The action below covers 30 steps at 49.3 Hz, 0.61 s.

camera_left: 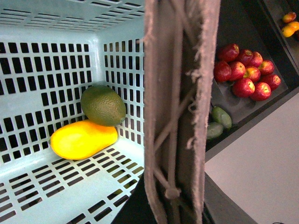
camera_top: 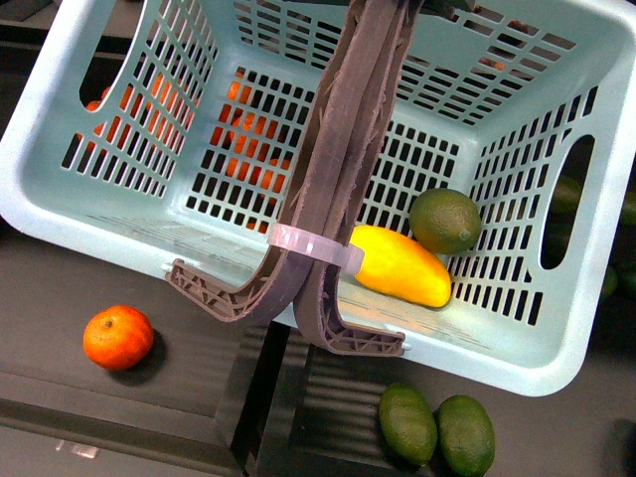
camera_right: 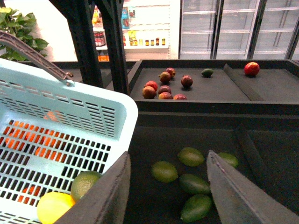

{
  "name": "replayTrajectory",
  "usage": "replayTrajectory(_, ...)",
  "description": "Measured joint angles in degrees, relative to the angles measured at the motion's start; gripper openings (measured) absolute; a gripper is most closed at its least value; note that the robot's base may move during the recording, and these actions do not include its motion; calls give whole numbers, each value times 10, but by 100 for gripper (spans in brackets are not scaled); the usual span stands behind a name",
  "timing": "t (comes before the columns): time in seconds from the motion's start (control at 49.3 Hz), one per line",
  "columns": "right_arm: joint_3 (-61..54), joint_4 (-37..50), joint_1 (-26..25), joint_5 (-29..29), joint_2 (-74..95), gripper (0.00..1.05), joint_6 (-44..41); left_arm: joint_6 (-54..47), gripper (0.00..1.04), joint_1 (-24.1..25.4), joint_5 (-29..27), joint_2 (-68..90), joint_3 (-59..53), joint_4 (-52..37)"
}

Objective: Pick mango and avocado into basket

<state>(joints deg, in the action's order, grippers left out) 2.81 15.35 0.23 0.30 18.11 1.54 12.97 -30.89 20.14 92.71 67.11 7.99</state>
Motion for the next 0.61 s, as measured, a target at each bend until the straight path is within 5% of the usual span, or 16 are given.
replayTrajectory(0.304,-26,-15,-1,-1,-43,3,-12,0,8,0,0,0,0,0)
replayTrajectory(0.527,-26,-51,-1,-2,-81,2,-13,0,8,0,-1,0,0,0)
replayTrajectory(0.608,-25,-142,-1,-3,-151,2,-14,0,8,0,0,0,0,0)
